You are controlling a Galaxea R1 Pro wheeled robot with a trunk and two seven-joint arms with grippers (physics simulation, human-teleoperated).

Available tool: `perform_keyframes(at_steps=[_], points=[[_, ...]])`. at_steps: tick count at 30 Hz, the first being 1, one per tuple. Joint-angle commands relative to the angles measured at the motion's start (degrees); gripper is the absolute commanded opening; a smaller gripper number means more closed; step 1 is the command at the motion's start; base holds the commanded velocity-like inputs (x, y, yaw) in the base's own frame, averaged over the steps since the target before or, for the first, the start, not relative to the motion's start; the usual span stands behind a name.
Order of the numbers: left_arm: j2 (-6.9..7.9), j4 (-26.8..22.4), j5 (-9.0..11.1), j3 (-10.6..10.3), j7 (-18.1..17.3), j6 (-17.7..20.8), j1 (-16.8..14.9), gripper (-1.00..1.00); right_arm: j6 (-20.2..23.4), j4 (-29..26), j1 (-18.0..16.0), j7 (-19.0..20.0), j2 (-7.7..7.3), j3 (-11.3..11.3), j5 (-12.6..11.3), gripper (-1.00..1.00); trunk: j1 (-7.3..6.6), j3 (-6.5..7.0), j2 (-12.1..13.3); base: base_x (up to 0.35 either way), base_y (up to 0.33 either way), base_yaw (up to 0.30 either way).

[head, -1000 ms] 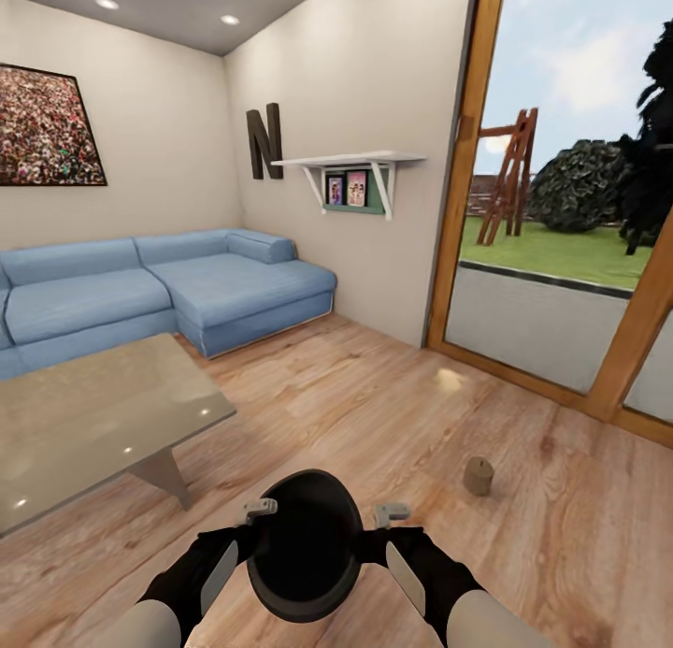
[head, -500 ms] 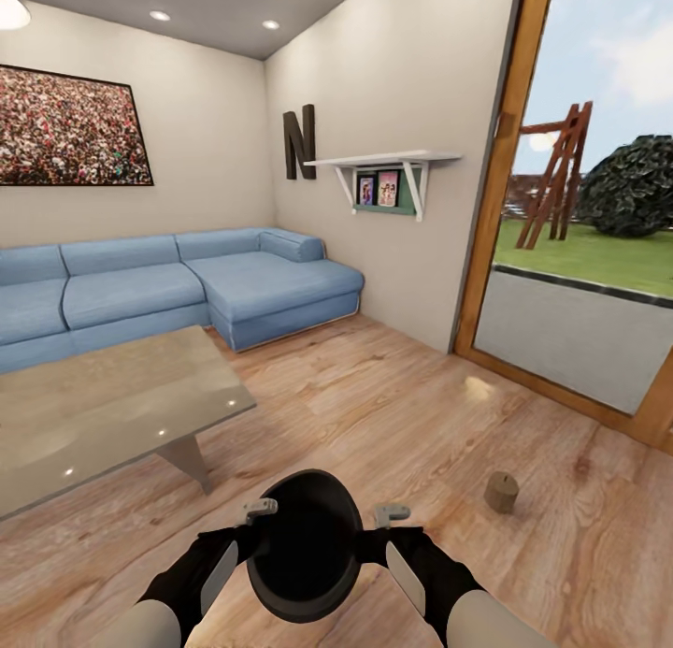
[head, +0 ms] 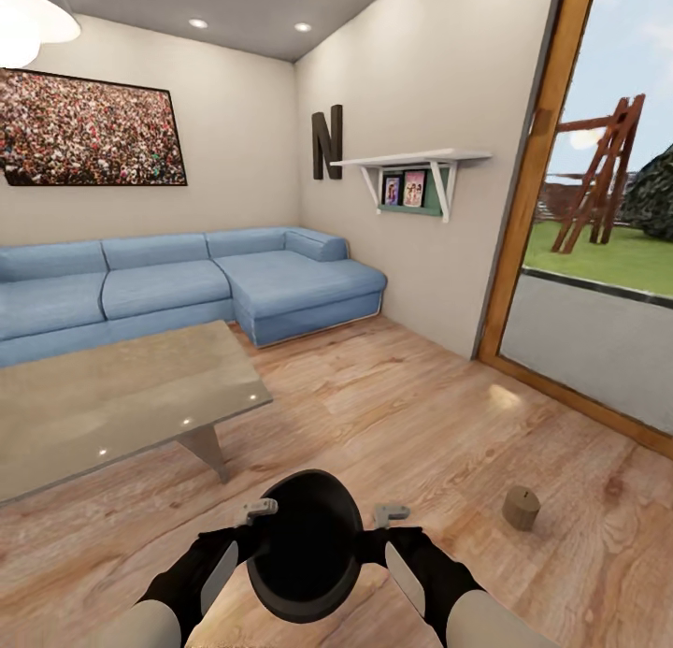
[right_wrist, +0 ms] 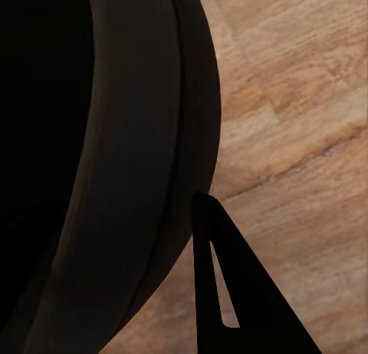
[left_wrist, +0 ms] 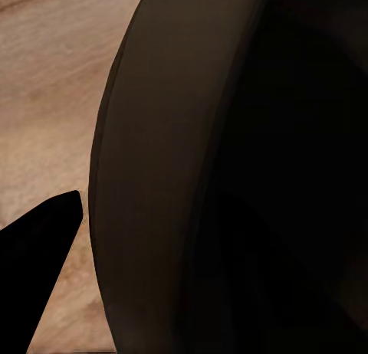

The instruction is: Place each of the two pumpkins and all three candles from the living room inside a cabinet in the living room (use any cabinet), then make sure every cabinet is closed, and position the cauldron so it is next to a table in the living room.

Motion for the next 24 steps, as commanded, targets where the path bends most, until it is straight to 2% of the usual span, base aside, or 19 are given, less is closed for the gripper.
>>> perform_keyframes(at_steps=[1, 9, 24], points=[[0.04, -0.26, 0.75, 0.04, 0.13, 0.29, -0.07, -1.0, 0.25, -0.02, -0.01, -0.34, 0.0, 0.18, -0.07, -1.0, -0.02, -0.05, -0.03, 0.0, -0.085, 0.275], [0.04, -0.27, 0.75, 0.08, 0.13, 0.29, -0.07, -1.0, 0.25, -0.02, -0.01, -0.35, 0.0, 0.21, -0.07, -1.0, -0.02, -0.05, -0.03, 0.016, -0.016, 0.275], [0.04, -0.27, 0.75, 0.08, 0.13, 0.29, -0.07, -1.0, 0.25, -0.02, -0.01, -0.35, 0.0, 0.25, -0.07, -1.0, -0.02, -0.05, -0.03, 0.163, 0.0, 0.275]])
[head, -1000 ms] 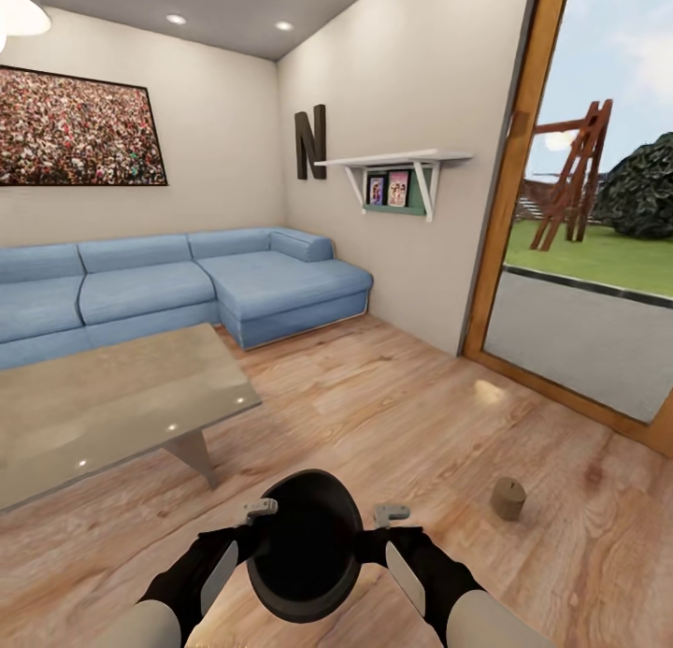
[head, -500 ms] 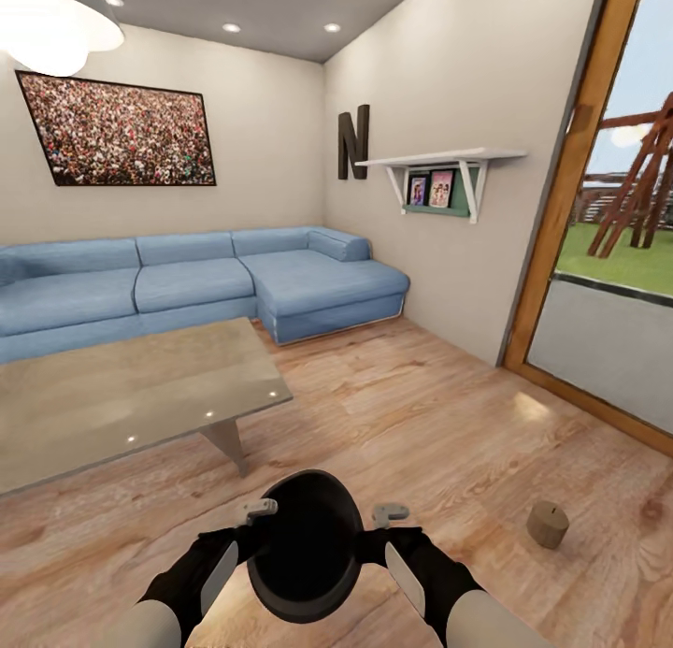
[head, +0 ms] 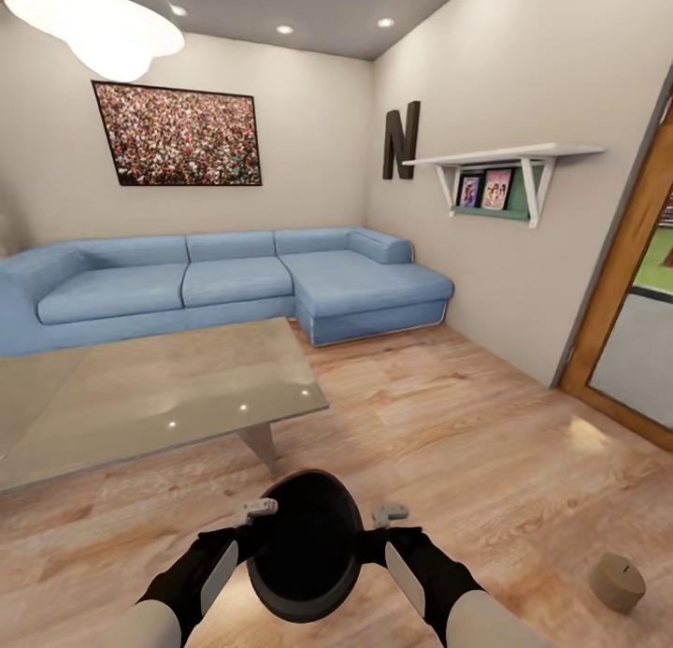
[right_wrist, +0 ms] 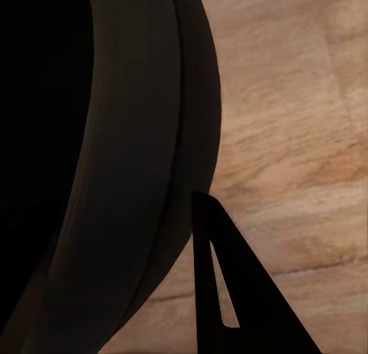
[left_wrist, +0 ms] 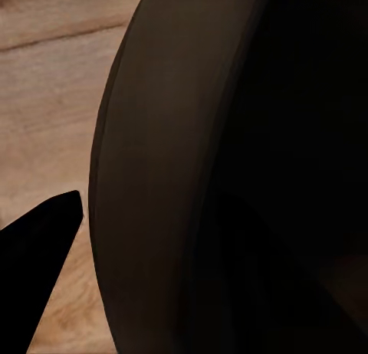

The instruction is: Place each of the two pumpkins and all three candles from the living room inside a cabinet in the living room (use any cabinet), then make sure every cabinet is closed, and position the cauldron so it is next to a table in the living room.

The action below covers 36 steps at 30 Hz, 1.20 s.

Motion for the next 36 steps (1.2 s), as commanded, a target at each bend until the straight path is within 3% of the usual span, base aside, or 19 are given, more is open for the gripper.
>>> perform_keyframes(at_steps=[1, 24, 36], points=[[0.04, -0.21, 0.71, 0.02, 0.12, 0.26, -0.06, -1.0, 0.25, -0.02, -0.02, -0.34, 0.0, 0.16, -0.04, -1.0, -0.01, -0.05, -0.03, 0.026, 0.0, 0.275], [0.04, -0.18, 0.71, 0.0, 0.12, 0.26, -0.06, -1.0, 0.25, -0.02, -0.02, -0.25, 0.0, 0.15, -0.04, -1.0, -0.01, -0.05, -0.03, 0.002, 0.0, 0.275], [0.04, -0.17, 0.71, -0.02, 0.12, 0.26, -0.06, -1.0, 0.26, -0.02, -0.02, -0.25, 0.0, 0.45, -0.04, -1.0, -0.01, -0.05, -0.03, 0.112, 0.0, 0.031]])
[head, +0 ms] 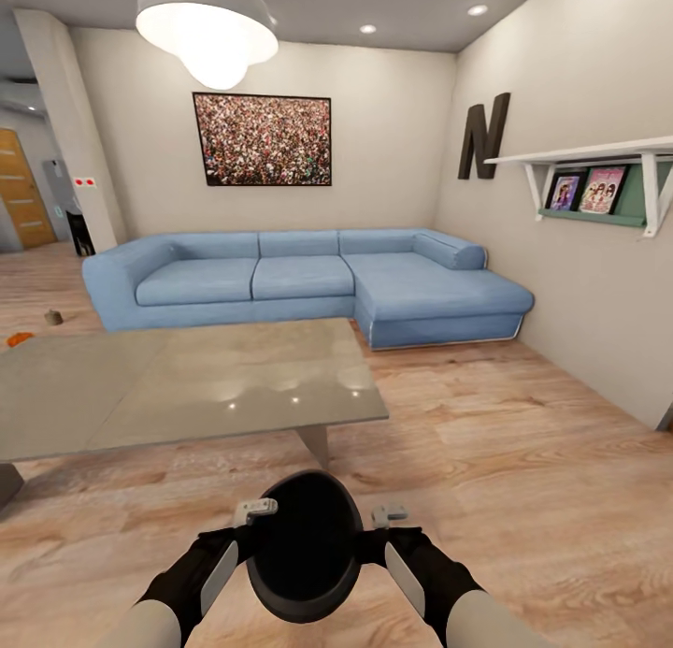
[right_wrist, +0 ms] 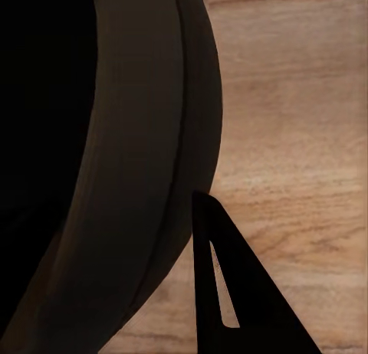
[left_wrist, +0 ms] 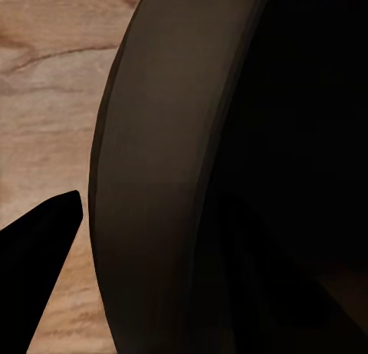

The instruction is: Place each of the two pumpkins and all three candles from the living room inside a cabinet in the living room (use any cabinet), then make sure every cabinet is closed, and position the cauldron so it is next to a table in the living room.

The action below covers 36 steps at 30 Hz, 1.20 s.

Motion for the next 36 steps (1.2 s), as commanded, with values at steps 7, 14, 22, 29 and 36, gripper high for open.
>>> perform_keyframes(at_steps=[7, 14, 22, 29, 36], points=[[0.04, -0.22, 0.82, -0.02, 0.12, 0.27, -0.06, -1.0, 0.24, -0.03, -0.02, -0.32, 0.0, 0.19, -0.05, -1.0, 0.0, -0.05, -0.03, 0.263, 0.0, 0.0], [0.04, -0.25, 0.82, 0.01, 0.12, 0.2, -0.06, -1.0, 0.24, -0.03, -0.02, -0.32, 0.0, 0.2, -0.05, -1.0, 0.0, -0.05, -0.03, 0.178, 0.0, 0.0], [0.04, -0.31, 0.82, 0.01, 0.12, 0.18, -0.06, -1.0, 0.24, -0.03, -0.02, -0.32, 0.0, 0.2, -0.05, -1.0, 0.0, -0.05, -0.03, 0.006, 0.0, 0.0], [0.04, -0.31, 0.82, 0.01, 0.12, 0.18, -0.06, -1.0, 0.24, -0.03, -0.02, -0.32, 0.0, 0.2, -0.05, -1.0, 1.54, -1.31, -2.84, 0.0, 0.0, 0.0], [0.04, -0.31, 0.82, 0.04, 0.12, 0.18, -0.06, -1.0, 0.29, -0.03, -0.02, -0.32, 0.0, 0.28, -0.05, -1.0, 3.08, -2.56, -5.64, 0.0, 0.0, 0.0]])
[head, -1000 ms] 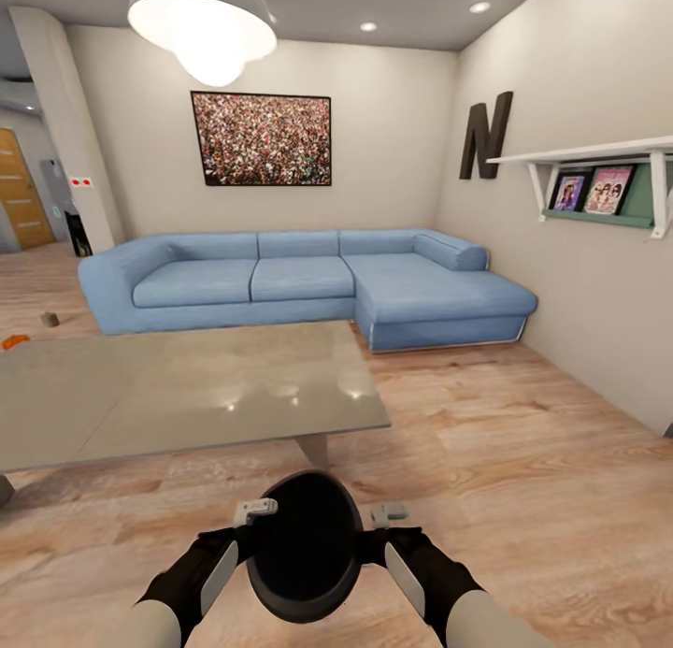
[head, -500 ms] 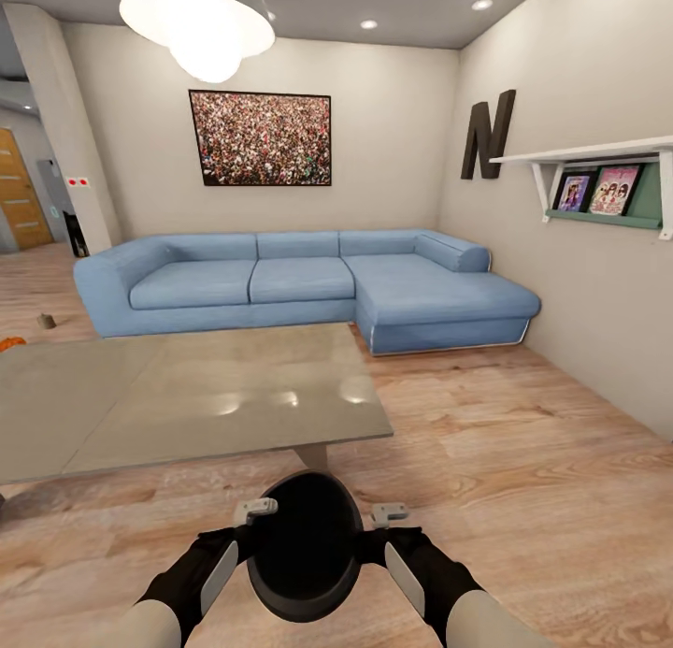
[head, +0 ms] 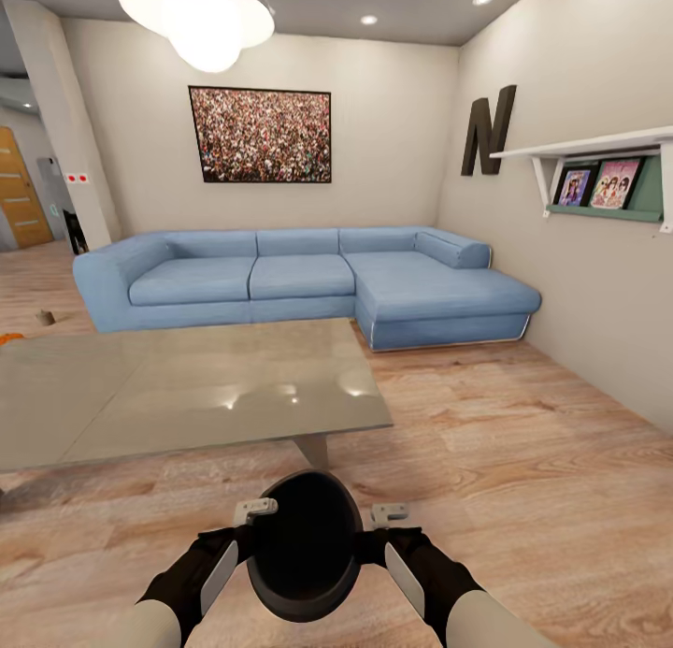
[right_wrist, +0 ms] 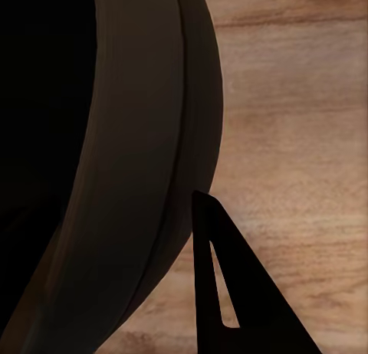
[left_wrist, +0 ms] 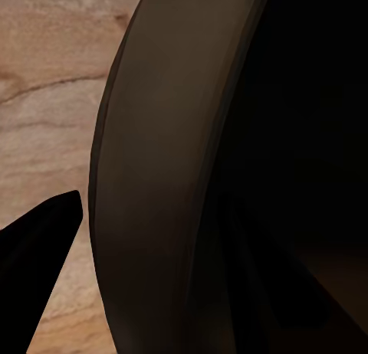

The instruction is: Place each of the two pumpkins and all three candles from the living room inside a cabinet in the living room (use any cabinet), then make sure every cabinet is closed, and position the cauldron so it is next to a table in the living room.

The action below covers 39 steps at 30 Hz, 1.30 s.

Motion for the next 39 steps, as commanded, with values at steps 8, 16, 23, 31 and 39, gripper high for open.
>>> perform_keyframes(at_steps=[8, 16, 23, 31, 39], points=[[0.05, -0.28, 0.78, -0.04, 0.12, 0.29, -0.06, -1.0, 0.29, -0.05, -0.03, -0.33, 0.0, 0.16, -0.02, -1.0, 1.13, -1.39, -2.08, 0.0, 0.0, 0.0], [0.05, -0.28, 0.78, -0.04, 0.12, 0.29, -0.06, -1.0, 0.26, -0.05, -0.03, -0.33, 0.0, 0.16, -0.02, -1.0, 1.26, -2.5, -2.15, 0.0, 0.0, 0.0], [0.05, -0.28, 0.78, -0.05, 0.12, 0.29, -0.06, -1.0, 0.27, -0.05, -0.03, -0.33, 0.0, 0.16, -0.02, -1.0, 1.39, -3.61, -2.21, 0.0, 0.0, 0.0], [0.05, -0.27, 0.78, -0.11, 0.12, 0.29, -0.06, -1.0, 0.25, -0.05, -0.03, -0.33, 0.0, 0.16, -0.02, -1.0, 1.39, -3.61, -2.21, 0.036, 0.0, 0.0], [0.05, -0.2, 0.78, -0.13, 0.12, 0.29, -0.06, -1.0, 0.24, -0.05, -0.03, -0.33, 0.0, 0.16, -0.02, -1.0, 1.39, -3.61, -2.21, 0.163, 0.0, 0.0]])
